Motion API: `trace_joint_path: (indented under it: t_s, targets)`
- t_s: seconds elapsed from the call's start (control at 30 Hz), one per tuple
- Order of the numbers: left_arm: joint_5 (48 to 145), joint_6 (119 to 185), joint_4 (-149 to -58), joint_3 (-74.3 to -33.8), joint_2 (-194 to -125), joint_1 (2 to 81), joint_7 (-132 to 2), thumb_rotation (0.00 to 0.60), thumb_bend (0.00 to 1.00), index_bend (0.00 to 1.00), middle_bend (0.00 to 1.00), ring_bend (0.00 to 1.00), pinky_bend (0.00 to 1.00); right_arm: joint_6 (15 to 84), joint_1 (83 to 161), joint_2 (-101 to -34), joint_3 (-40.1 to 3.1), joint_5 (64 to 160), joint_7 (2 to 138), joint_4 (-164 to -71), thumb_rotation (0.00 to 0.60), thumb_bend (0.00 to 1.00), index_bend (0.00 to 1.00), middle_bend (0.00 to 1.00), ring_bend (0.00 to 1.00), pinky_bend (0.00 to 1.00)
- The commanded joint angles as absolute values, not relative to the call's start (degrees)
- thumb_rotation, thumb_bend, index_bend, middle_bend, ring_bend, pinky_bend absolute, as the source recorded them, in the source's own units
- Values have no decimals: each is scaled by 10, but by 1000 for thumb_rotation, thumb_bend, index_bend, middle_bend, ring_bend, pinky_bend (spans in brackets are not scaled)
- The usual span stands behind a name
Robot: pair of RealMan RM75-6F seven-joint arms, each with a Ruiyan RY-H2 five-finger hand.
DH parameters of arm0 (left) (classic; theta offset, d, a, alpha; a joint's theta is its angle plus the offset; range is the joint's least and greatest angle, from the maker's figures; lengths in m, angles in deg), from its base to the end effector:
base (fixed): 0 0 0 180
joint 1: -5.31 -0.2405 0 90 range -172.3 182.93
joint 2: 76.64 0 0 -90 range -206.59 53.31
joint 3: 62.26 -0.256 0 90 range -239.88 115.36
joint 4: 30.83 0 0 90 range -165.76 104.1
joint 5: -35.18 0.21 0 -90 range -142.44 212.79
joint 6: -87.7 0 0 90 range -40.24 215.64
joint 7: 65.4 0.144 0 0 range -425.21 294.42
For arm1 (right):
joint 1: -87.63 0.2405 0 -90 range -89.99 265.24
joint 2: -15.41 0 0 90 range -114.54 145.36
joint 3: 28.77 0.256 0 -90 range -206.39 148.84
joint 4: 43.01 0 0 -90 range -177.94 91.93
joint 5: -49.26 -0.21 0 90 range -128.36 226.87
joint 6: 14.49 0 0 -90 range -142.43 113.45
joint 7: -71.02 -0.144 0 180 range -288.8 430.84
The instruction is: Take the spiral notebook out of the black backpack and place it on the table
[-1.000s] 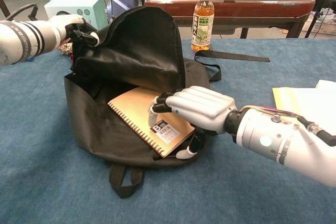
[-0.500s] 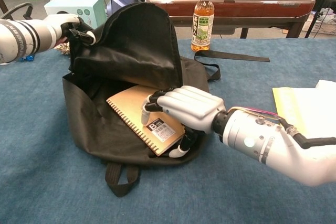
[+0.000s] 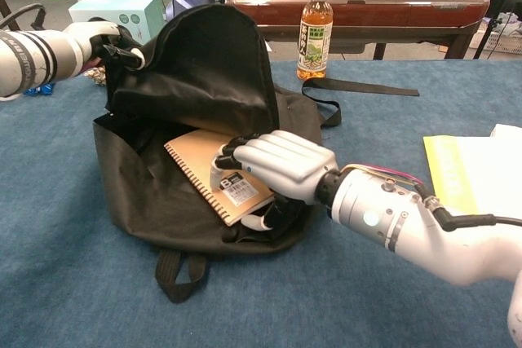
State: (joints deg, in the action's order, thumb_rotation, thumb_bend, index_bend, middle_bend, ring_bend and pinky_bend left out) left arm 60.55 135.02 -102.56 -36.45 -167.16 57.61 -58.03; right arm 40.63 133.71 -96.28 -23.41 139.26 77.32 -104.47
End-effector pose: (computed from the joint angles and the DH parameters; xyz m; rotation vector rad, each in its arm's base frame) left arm -0.1473 0.4439 0.0203 -1.1731 -1.6027 -1.0820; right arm -0.0903 -0.2979 -0.1331 2.2161 -0.7263 1.1476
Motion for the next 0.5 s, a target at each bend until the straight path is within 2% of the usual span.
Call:
trace_joint_path:
  t_s: [0.03,0.3,0.5]
  targets:
    - [606,1350,-1027,-364,-1670,575,-582,600,736,738,156,28,57,411,1340,-968,-233,1395,773,-1038,600,339,319,215,110,148]
    - [603,1348,-1030,-362,-1665,574,-587,600,736,737,156,28,57,436,1347,-983,-229,1405,777,-1012,600,424,330,261,134,148]
    - [600,1346,-1030,-360,-1663,574,-592,600,735,735,156,28,57,465,1348,-994,-221,1410,774,-994,600,482,512,331,179,148]
